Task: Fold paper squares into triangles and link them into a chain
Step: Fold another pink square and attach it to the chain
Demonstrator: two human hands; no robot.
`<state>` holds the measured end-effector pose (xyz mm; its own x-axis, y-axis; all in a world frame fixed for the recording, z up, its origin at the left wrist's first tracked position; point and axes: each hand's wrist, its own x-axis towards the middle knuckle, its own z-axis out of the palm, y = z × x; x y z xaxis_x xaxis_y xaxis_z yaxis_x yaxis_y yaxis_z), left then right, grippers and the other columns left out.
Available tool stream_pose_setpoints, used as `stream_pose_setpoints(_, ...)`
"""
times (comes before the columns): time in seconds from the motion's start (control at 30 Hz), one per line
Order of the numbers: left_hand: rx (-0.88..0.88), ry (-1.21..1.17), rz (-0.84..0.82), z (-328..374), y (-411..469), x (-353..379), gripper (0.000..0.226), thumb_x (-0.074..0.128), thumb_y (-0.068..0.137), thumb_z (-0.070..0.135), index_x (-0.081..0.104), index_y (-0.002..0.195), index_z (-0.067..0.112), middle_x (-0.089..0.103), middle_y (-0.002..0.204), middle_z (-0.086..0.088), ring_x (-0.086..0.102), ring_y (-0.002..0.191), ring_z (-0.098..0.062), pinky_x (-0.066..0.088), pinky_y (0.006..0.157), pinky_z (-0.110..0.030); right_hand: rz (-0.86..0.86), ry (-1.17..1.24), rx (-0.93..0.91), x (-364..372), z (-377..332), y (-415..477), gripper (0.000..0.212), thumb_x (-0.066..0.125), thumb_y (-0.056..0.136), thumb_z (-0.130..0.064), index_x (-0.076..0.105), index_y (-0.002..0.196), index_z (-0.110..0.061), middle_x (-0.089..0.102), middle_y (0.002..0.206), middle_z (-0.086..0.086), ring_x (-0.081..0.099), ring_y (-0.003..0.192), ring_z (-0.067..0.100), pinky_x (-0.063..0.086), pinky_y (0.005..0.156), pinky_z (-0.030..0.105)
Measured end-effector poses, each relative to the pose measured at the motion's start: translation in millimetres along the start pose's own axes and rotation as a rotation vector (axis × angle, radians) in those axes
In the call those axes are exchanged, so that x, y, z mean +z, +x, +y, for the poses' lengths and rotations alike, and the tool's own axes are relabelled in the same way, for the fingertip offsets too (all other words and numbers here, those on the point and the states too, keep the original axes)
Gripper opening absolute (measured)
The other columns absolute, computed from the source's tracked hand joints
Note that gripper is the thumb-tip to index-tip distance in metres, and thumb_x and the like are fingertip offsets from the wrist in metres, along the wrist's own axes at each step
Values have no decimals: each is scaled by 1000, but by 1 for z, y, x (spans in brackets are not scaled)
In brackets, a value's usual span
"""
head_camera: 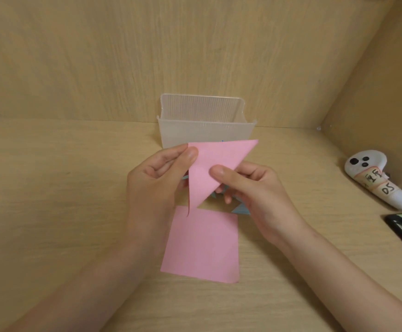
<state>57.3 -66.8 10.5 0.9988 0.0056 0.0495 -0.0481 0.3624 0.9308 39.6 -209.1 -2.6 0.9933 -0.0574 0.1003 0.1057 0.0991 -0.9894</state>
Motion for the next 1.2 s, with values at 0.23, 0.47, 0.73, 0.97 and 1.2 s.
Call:
stream_pose_setpoints(0.23, -13, -32, -10, -3, 1, 0, 14, 67, 81, 13, 70, 93, 7, 75, 81, -1, 69, 72, -12, 56, 65, -21, 44, -5, 22, -1, 3, 1, 23, 76, 71, -27, 68, 70, -5, 62, 63, 8, 46, 67, 26, 40, 52, 20)
stream_pose_setpoints(0.47, 3, -60, 1, -3, 3, -1, 14, 66, 81, 15, 70, 93, 8, 71, 71, 7, 63, 59, -2, 50, 57, -16, 7, 8, 7, 0, -1, -1, 19, 77, 68, -31, 73, 68, -12, 63, 63, 5, 51, 63, 18, 41, 52, 21)
stream_pose_setpoints(0.73, -26, -83, -6, -3, 4, -3, 17, 66, 82, 15, 70, 97, 8, 75, 89, -2, 70, 76, -9, 53, 61, -18, 101, -72, -35, 1, -8, -2, 18, 70, 74, -19, 67, 57, -17, 61, 57, 2, 43, 49, 11, 39, 51, 15)
stream_pose_setpoints(0.97, -121, 19, -109, -1, 11, -8, 7, 61, 87, 12, 65, 92, 11, 74, 88, -2, 69, 81, -13, 56, 63, -22, 87, -156, -57, -3, -11, 0, 23, 70, 80, -8, 66, 58, -15, 59, 55, 2, 43, 49, 8, 37, 50, 15)
stream_pose_setpoints(1.2, -42, 268, -193, -3, 13, -11, 9, 75, 75, 12, 71, 80, 6, 71, 75, -5, 64, 65, -10, 51, 58, -19, -30, -242, -18, -6, -12, -1, 19, 71, 79, -11, 67, 61, -15, 61, 59, 7, 51, 50, 5, 39, 51, 15)
